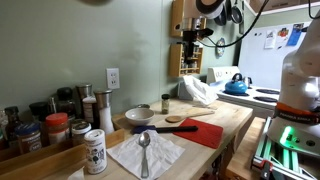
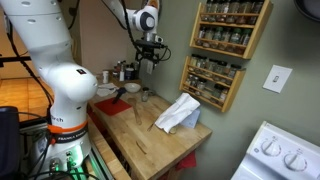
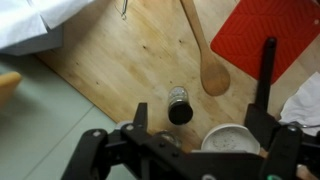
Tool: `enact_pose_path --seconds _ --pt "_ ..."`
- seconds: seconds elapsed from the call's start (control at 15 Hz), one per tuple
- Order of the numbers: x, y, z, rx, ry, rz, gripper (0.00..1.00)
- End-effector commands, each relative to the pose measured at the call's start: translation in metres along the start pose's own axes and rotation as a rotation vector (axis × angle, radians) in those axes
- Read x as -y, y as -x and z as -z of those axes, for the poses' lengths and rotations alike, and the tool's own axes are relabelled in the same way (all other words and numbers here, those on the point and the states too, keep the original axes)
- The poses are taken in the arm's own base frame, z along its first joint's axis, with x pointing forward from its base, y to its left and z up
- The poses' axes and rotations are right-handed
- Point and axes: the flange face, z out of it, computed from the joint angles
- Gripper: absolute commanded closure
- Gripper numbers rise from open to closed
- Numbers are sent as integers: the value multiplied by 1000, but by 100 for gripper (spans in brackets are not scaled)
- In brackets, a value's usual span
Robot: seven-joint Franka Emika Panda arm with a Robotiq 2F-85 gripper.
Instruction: Remove the lid of the spice bottle near the wooden cooking spoon and put it on the countertop next to the spice bottle, pick up the spice bottle and put it on top of the lid
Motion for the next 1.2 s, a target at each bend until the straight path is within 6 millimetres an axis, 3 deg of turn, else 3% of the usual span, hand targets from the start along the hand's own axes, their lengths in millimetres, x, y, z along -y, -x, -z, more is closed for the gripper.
enact_pose_path --seconds 0.0,0.07,0.13,0.27,0.47,0.73,1.13 --pt "18 -37 -30 -26 -31 195 0" --pt "22 -44 -36 -31 -41 249 0" --pt "19 -29 -22 -21 -15 162 0" --pt "23 -40 -36 -19 -28 217 0" --pt "22 -43 -38 -18 -31 233 0" --pt "37 -66 -53 -49 -20 344 0" --pt "50 -86 -93 -30 -35 446 0"
